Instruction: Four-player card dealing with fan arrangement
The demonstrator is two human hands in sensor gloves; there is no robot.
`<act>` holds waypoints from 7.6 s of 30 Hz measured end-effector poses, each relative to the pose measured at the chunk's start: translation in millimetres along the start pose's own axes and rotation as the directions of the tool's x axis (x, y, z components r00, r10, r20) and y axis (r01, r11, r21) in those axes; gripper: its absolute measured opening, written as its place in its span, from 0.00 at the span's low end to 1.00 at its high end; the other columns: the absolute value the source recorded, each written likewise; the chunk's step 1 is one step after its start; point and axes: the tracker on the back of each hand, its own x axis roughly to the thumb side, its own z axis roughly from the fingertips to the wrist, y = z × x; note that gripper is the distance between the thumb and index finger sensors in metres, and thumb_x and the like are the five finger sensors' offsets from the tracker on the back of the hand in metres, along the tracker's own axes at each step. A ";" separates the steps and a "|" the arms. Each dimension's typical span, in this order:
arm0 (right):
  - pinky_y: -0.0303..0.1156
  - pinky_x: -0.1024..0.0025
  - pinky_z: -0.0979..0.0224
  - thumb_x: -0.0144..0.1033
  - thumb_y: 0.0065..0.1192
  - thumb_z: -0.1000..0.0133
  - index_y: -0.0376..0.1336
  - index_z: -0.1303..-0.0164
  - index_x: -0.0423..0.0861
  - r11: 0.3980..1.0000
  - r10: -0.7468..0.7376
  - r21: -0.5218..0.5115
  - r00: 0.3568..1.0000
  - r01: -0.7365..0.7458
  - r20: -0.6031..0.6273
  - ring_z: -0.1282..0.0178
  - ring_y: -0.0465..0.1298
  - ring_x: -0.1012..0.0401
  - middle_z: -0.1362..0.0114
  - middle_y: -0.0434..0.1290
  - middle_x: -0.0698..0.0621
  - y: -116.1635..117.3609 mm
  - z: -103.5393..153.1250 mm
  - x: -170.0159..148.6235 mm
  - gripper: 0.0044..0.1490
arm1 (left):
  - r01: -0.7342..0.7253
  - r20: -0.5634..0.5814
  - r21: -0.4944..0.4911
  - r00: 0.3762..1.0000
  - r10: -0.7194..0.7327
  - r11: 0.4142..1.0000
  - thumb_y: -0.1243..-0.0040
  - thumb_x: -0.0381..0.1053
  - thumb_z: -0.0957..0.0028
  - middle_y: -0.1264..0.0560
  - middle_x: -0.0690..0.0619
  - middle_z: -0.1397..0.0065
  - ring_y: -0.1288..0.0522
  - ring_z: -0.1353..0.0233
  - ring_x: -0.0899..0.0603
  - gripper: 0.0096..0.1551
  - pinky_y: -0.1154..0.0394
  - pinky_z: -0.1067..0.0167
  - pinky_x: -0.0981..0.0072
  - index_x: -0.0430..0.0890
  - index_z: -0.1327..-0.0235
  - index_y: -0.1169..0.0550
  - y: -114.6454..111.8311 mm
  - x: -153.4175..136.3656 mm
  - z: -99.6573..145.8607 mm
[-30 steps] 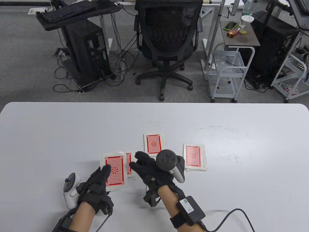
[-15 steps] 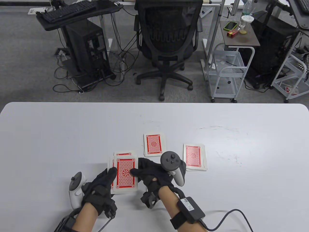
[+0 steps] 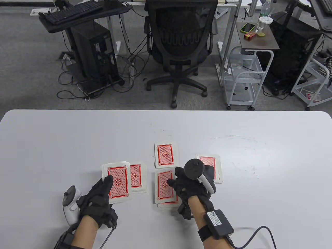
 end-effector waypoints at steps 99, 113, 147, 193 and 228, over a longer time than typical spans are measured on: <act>0.74 0.46 0.42 0.40 0.74 0.47 0.58 0.27 0.34 0.896 -0.444 0.081 0.882 0.436 0.160 0.59 0.86 0.58 0.45 0.78 0.52 -30.7 -61.8 97.2 0.44 | -0.085 0.021 0.094 0.996 0.083 0.992 0.38 0.61 0.46 0.18 0.60 0.36 0.14 0.39 0.45 0.25 0.17 0.44 0.53 0.57 0.36 0.24 26.4 8.6 2.2; 0.72 0.46 0.42 0.43 0.74 0.47 0.53 0.23 0.38 0.965 0.255 0.004 0.941 -0.261 -0.220 0.64 0.81 0.62 0.43 0.74 0.52 -18.8 -148.1 44.3 0.49 | -0.072 0.007 0.121 0.997 0.071 0.990 0.38 0.61 0.45 0.18 0.60 0.36 0.14 0.39 0.45 0.25 0.17 0.44 0.53 0.57 0.36 0.24 34.5 8.5 -1.3; 0.73 0.45 0.39 0.39 0.74 0.48 0.63 0.33 0.39 0.814 -0.576 0.253 0.780 0.523 0.243 0.54 0.88 0.57 0.46 0.78 0.52 32.0 -33.3 134.4 0.36 | -0.053 0.032 0.050 0.998 0.051 0.997 0.39 0.61 0.46 0.18 0.59 0.36 0.14 0.40 0.44 0.25 0.17 0.45 0.52 0.56 0.36 0.24 12.5 5.2 2.5; 0.70 0.43 0.38 0.52 0.65 0.40 0.58 0.25 0.40 0.965 -0.253 -0.015 0.946 0.261 0.203 0.50 0.82 0.56 0.35 0.71 0.46 -29.2 5.5 74.4 0.41 | -0.025 0.008 0.018 1.000 0.025 1.000 0.38 0.61 0.46 0.18 0.59 0.37 0.14 0.40 0.44 0.25 0.17 0.45 0.53 0.57 0.37 0.24 -2.1 7.0 6.4; 0.73 0.47 0.42 0.40 0.72 0.45 0.52 0.23 0.35 0.977 -0.196 0.082 0.980 0.197 -0.022 0.62 0.83 0.62 0.41 0.73 0.51 -14.8 -0.9 15.5 0.47 | -0.012 -0.024 0.005 1.000 0.012 1.000 0.39 0.60 0.46 0.18 0.59 0.37 0.14 0.40 0.44 0.25 0.17 0.45 0.53 0.56 0.36 0.24 -0.8 1.2 3.5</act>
